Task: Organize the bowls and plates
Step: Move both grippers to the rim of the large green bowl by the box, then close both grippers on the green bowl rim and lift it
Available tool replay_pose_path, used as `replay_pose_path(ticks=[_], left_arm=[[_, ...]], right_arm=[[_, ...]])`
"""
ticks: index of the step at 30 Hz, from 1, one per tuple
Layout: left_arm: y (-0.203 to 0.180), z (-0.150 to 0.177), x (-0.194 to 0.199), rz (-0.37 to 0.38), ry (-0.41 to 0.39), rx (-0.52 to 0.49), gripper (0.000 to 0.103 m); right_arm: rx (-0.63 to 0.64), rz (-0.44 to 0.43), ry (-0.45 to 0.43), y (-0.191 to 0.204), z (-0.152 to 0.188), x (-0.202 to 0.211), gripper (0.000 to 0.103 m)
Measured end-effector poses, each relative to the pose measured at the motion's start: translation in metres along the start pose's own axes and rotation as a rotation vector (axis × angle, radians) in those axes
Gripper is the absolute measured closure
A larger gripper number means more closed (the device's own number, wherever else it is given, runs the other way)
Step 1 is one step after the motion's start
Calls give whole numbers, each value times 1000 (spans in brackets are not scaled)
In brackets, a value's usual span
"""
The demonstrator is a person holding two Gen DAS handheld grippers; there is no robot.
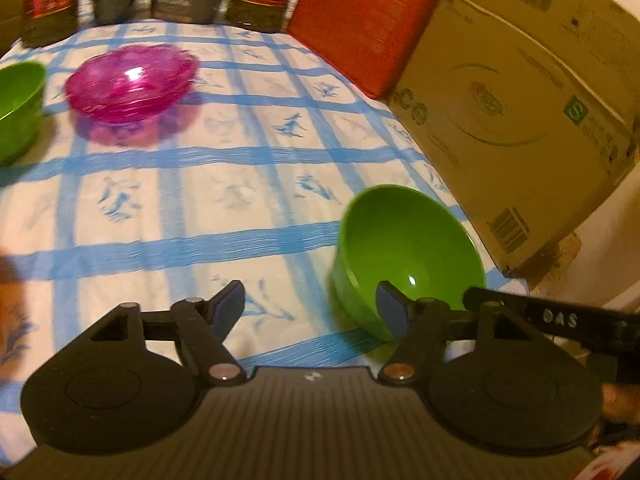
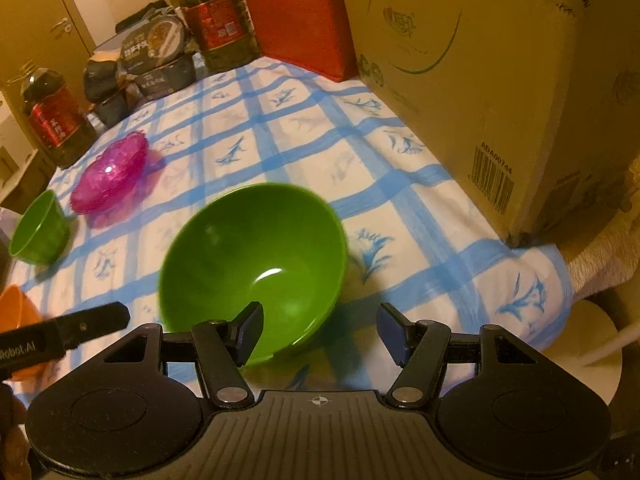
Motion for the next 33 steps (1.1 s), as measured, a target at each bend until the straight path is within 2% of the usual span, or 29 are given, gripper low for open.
replay_pose_path(ticks=[6, 8, 14, 16, 19, 21, 27, 33], left_arm=[[-18, 1, -30, 18, 34, -31, 56], [-20, 0, -40, 23, 48, -26, 66], [-22, -2, -57, -12, 65, -39, 83], [-21, -3, -60, -20, 69, -41, 85], [-23, -4, -60, -10, 73, -49, 90], [-25, -3, -59, -11, 70, -55, 90], [-25, -4, -51, -14, 70, -62, 90], [-14, -12, -20, -9, 30, -44, 90]], right_arm=[[6, 1, 14, -15, -6, -19, 41], [8, -14, 22, -18, -8, -25, 50], [16, -39, 47, -19, -9, -38, 65], [19, -38, 55, -19, -9, -41, 69], [16, -45, 58, -19, -9, -43, 81], [1, -58, 56, -19, -9, -42, 90], [-6, -44, 61, -13, -8, -37, 92], [21, -64, 35, 13, -13, -16, 91]])
Point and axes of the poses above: each gripper's, at about its wrist camera, not at the fingertips, and x roughly against the way its jaws point, y to its left, z to its underside, the point moved 3 cm from there along -x, roughly the way its jaws point, and after that the axes turned 14 degrees about x, right-handed, at the moved point
